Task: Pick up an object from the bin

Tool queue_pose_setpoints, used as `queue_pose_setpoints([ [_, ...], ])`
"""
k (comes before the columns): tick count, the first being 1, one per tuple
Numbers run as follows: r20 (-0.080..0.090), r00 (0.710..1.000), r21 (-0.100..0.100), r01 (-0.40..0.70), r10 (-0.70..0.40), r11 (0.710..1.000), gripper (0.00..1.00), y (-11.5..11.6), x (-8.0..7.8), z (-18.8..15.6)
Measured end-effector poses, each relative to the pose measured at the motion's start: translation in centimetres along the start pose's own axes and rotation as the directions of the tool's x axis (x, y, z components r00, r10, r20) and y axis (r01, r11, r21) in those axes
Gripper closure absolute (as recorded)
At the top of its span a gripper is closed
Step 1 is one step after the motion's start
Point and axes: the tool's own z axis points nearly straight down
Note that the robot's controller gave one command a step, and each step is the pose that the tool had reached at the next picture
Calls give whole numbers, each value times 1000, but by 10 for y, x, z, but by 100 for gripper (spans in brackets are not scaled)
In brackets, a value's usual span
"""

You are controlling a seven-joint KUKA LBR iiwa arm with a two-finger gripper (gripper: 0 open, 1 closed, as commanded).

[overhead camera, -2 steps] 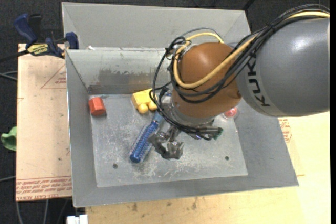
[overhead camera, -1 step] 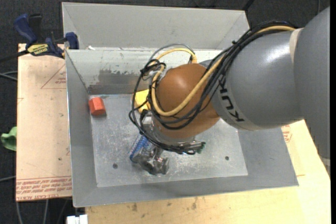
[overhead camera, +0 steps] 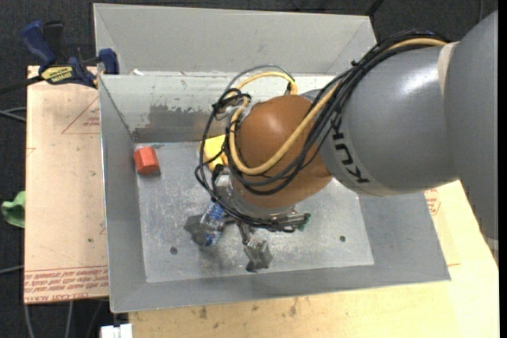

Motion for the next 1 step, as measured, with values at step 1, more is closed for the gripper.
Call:
queue_pose_setpoints([
  [1, 2, 988, 3, 152, -152, 988, 0, -52, -17, 16],
])
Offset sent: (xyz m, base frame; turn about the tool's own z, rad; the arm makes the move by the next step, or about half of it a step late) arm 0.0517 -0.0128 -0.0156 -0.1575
